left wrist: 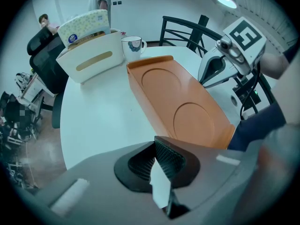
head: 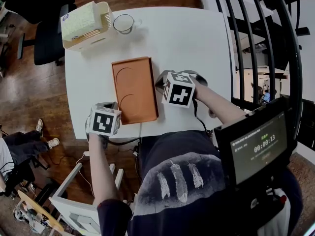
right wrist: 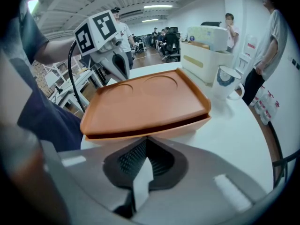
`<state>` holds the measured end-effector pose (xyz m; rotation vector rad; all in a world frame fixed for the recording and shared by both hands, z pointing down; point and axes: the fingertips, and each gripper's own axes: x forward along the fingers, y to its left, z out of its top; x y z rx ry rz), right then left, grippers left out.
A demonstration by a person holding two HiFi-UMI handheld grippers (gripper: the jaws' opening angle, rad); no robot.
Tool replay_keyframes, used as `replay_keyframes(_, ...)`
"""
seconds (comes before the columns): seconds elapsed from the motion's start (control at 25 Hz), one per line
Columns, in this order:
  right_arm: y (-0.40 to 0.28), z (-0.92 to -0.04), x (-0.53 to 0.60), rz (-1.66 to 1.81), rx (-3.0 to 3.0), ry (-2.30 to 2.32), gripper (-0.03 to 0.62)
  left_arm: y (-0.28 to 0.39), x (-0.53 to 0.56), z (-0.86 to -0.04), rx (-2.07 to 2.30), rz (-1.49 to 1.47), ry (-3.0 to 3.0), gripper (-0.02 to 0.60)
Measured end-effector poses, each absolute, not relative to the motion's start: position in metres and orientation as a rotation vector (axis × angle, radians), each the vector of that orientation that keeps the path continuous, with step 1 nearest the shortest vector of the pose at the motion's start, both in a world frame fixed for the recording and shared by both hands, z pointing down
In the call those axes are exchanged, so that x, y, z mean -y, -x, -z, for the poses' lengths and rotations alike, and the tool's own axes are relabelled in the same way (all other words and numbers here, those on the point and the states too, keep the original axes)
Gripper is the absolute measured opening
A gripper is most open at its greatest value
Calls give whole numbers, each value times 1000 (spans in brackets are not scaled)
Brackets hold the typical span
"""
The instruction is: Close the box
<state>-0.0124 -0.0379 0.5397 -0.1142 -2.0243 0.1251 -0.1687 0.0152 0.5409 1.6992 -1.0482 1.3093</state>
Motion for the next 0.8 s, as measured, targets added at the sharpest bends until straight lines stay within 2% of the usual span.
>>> replay_keyframes(0.8,22,-539,30,-90,2046,139,5,169,-19,-542,1048,-1315,-1705,14)
